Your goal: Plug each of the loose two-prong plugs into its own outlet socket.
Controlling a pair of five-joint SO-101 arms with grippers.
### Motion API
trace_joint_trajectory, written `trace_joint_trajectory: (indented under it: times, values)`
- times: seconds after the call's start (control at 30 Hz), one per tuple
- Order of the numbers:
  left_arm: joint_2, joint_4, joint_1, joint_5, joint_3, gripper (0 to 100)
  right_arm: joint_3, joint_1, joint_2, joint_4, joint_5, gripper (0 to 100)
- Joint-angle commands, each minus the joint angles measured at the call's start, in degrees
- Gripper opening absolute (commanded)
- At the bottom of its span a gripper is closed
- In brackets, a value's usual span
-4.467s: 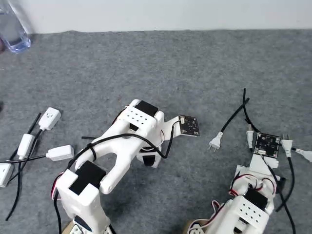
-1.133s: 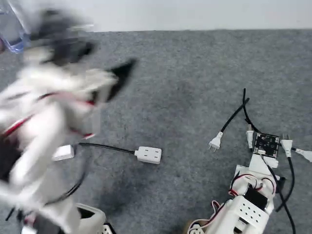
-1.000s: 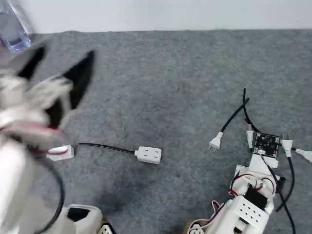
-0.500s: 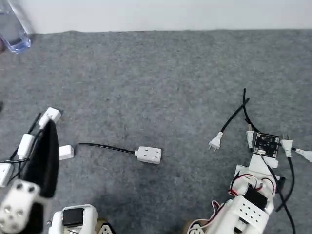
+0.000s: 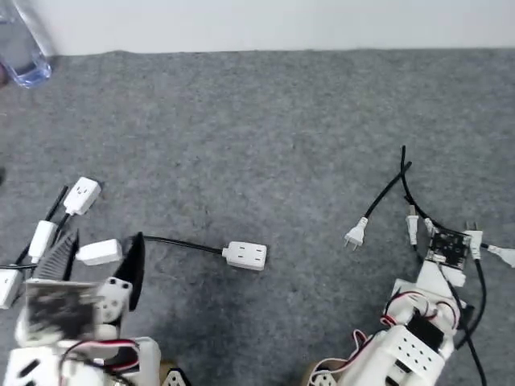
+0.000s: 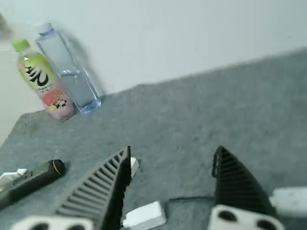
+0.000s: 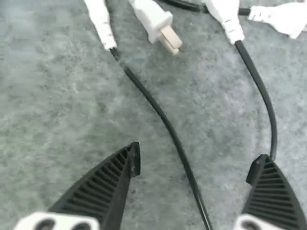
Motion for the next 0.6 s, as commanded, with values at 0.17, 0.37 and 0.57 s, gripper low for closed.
trace_joint_trajectory:
  times: [0.17,0.37,0.57]
  values:
    - [-7.91,-12.04,-0.53,-7.12,20.53,26,-2.73,0.92,-0.57,-0.84,0.7,34.3]
    - [-7.82,-24.0,-3.34,3.16,37.23,26,-5.89,0.75,-2.15,-0.57,4.66,34.3]
    - [-7.91,-35.25,-7.21,13.54,51.3,26,-23.12,-3.47,-10.51,13.23,8.26,34.3]
